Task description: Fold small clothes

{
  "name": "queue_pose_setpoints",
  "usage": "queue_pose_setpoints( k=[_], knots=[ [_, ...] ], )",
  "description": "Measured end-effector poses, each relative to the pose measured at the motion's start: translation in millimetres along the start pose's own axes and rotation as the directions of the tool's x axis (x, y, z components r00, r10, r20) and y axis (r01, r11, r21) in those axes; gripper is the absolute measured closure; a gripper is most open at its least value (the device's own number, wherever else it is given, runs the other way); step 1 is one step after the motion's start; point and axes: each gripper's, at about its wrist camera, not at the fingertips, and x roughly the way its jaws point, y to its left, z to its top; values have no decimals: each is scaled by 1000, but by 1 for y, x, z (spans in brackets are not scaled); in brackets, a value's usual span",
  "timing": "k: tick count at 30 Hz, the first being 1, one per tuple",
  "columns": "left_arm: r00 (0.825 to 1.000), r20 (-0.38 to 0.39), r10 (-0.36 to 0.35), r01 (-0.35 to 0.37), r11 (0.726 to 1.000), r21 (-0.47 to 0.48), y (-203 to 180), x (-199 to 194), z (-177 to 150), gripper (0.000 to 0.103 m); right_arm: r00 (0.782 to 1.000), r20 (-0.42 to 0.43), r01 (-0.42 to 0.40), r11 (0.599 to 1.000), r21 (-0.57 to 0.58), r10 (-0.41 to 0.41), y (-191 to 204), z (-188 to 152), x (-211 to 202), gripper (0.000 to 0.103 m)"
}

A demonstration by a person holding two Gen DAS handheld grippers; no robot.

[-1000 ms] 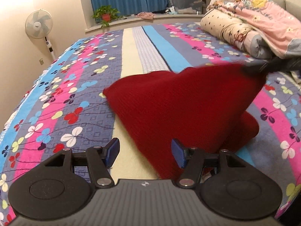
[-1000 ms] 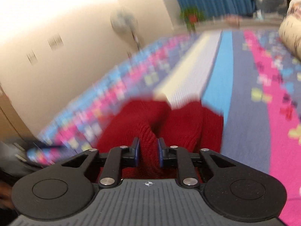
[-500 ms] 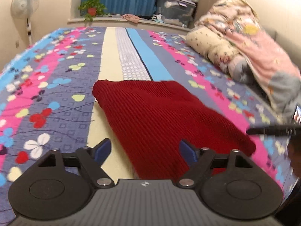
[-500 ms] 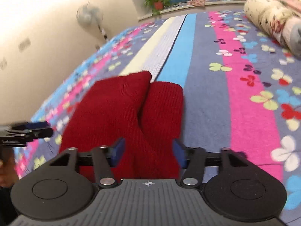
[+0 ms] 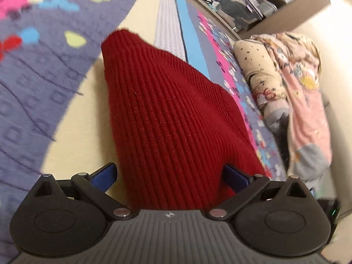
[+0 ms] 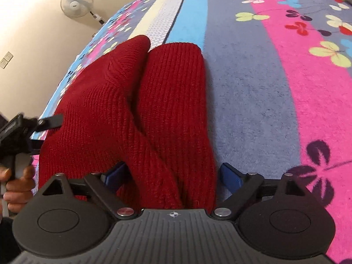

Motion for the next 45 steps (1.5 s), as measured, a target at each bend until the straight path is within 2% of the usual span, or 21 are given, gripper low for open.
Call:
queue_pose_setpoints(
  k=[1, 3, 8, 11, 14, 18, 21, 23, 25, 26, 27, 30, 31, 32, 35, 37, 39, 40, 43, 44, 45],
  knots=[
    [1000, 1, -9, 9, 1000, -21, 3, 4, 1, 1, 1000, 4, -2, 1000, 1, 2, 0, 0, 0, 14],
    [1000, 13, -17, 17, 999, -31, 4, 9, 3, 6, 1000, 14, -23, 1000, 4, 23, 1, -2, -1, 27],
    [998, 62, 8, -9, 1000, 15, -6, -12, 3, 37, 997, 67, -37, 999, -23, 38, 12, -2, -7, 58],
    [992, 124, 40, -48, 997, 66, -18, -38, 0, 39, 992, 108, -67, 997, -31, 70, 20, 0, -12, 64],
    [974, 215, 77, -102, 989, 110, -23, -76, -3, 39, 983, 135, -117, 991, -72, 126, 41, -1, -11, 67],
    [951, 295, 98, -137, 984, 114, -9, -130, -5, 39, 966, 146, -190, 971, -148, 212, 79, -1, -4, 69],
    [944, 310, 114, -147, 985, 88, 12, -155, -5, 36, 950, 150, -238, 947, -218, 273, 110, -4, 0, 71],
    [947, 279, 156, -175, 984, 43, 29, -154, -5, 28, 950, 130, -248, 937, -246, 285, 123, -6, 4, 71],
    [947, 210, 243, -247, 969, -5, 45, -147, -6, 27, 967, 78, -216, 942, -259, 243, 129, -9, 16, 71],
    [935, 198, 295, -300, 954, -8, 49, -149, -8, 25, 976, 36, -197, 946, -257, 213, 129, -11, 24, 70],
    [910, 200, 362, -372, 928, 13, 53, -157, -13, 21, 982, -5, -182, 951, -251, 187, 127, -14, 33, 70],
    [862, 268, 430, -465, 881, 82, 33, -182, -25, 16, 985, -28, -171, 954, -247, 170, 127, -14, 38, 70],
    [855, 288, 432, -479, 870, 116, 23, -192, -33, 17, 985, -25, -169, 953, -253, 168, 129, -13, 37, 70],
    [857, 301, 418, -474, 869, 142, 16, -198, -40, 18, 985, -26, -172, 953, -249, 171, 129, -11, 36, 70],
    [890, 286, 355, -427, 869, 249, -2, -196, -67, 26, 987, -36, -162, 957, -241, 158, 130, -15, 37, 69],
    [905, 167, 392, -426, 845, 324, 4, -166, -79, 23, 989, -39, -151, 958, -243, 145, 130, -19, 36, 64],
    [897, 130, 424, -443, 845, 301, 9, -156, -79, 15, 992, -48, -124, 962, -243, 116, 132, -23, 36, 57],
    [897, 148, 416, -442, 849, 289, 4, -163, -77, 18, 994, -49, -105, 963, -247, 96, 132, -25, 35, 52],
    [901, 240, 362, -428, 832, 352, -17, -184, -91, 21, 995, 11, -90, 967, -239, 95, 133, -28, 15, 50],
    [904, 220, 367, -426, 825, 371, -18, -180, -94, 21, 993, 32, -99, 964, -246, 110, 132, -30, 11, 51],
    [893, 160, 420, -448, 807, 384, -14, -169, -99, 20, 995, 31, -88, 960, -266, 99, 131, -32, 12, 50]
  ],
)
